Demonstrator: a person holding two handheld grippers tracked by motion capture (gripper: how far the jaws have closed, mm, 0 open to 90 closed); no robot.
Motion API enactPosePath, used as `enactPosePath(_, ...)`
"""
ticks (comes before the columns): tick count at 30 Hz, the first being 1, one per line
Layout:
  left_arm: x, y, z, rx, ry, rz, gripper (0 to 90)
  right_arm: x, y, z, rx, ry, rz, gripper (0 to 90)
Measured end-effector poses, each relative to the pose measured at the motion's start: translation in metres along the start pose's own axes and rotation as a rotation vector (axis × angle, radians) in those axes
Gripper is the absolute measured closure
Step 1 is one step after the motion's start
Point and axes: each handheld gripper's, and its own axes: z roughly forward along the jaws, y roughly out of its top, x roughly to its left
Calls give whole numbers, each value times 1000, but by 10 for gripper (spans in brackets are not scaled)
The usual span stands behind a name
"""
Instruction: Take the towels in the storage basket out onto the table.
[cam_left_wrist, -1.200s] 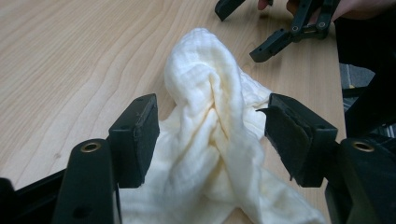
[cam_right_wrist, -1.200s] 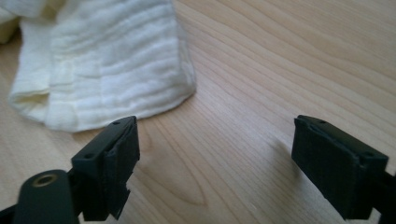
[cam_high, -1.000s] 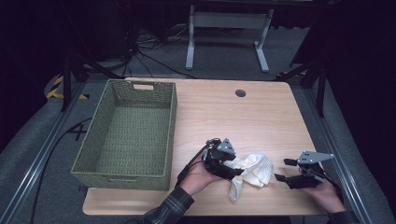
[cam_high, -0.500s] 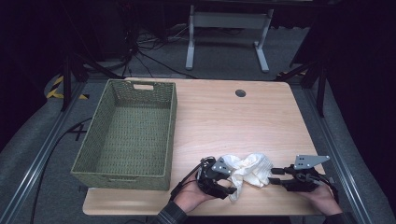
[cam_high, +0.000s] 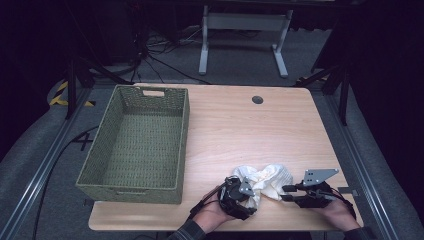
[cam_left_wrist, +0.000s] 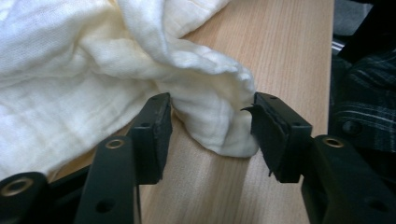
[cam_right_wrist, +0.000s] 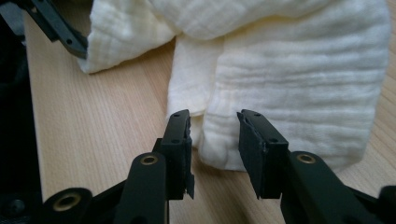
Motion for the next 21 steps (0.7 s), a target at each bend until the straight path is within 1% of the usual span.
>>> enactPosePath(1, 0, 0, 0, 0, 0, 0, 529, 0, 0, 0, 0, 0, 0, 648)
enactPosePath(2, 0, 0, 0, 3, 18, 1, 529, 0, 0, 1, 10, -6, -7, 657)
enactPosePath(3, 1, 1, -1, 8, 31, 0, 595, 1, 0, 2, 19, -9, -8, 674)
enactPosePath(5, 2, 1, -1, 9, 31, -4, 694, 0, 0, 2, 23, -21, -19, 731)
enactPosePath(7, 5, 1, -2, 15, 28, -25, 780, 0, 0, 2, 25, -21, -15, 782)
enactPosePath(8, 7, 1, -2, 12, 18, -20, 819, -1, 0, 2, 25, -19, -13, 810)
enactPosePath(9, 7, 1, -2, 13, 15, -27, 846, -1, 0, 2, 21, -15, -9, 831)
enactPosePath(10, 8, 1, -2, 12, 13, -35, 858, -2, 0, 1, 22, -13, -7, 845)
enactPosePath(11, 9, 1, -4, 19, 8, -34, 864, -2, 0, 0, 15, -12, -2, 855)
enactPosePath(12, 8, 1, -5, 8, 10, -47, 865, -2, 0, -1, 11, -9, 1, 858)
enactPosePath(13, 10, 2, -8, -10, 10, -39, 866, -3, 0, -2, 2, -5, 7, 860)
enactPosePath(15, 11, 3, -14, -36, 5, -56, 867, -3, 1, -6, -14, 4, 12, 860)
enactPosePath(16, 12, 5, -18, -68, 9, -64, 867, -3, 1, -7, -25, 5, 13, 861)
enactPosePath(18, 14, 7, -26, -90, 14, -63, 867, -4, 3, -12, -47, 6, 20, 863)
enactPosePath(19, 15, 8, -30, -111, 13, -71, 867, -4, 4, -14, -51, 5, 20, 864)
enactPosePath(21, 18, 12, -38, -140, 32, -69, 867, -5, 5, -17, -66, 1, 22, 865)
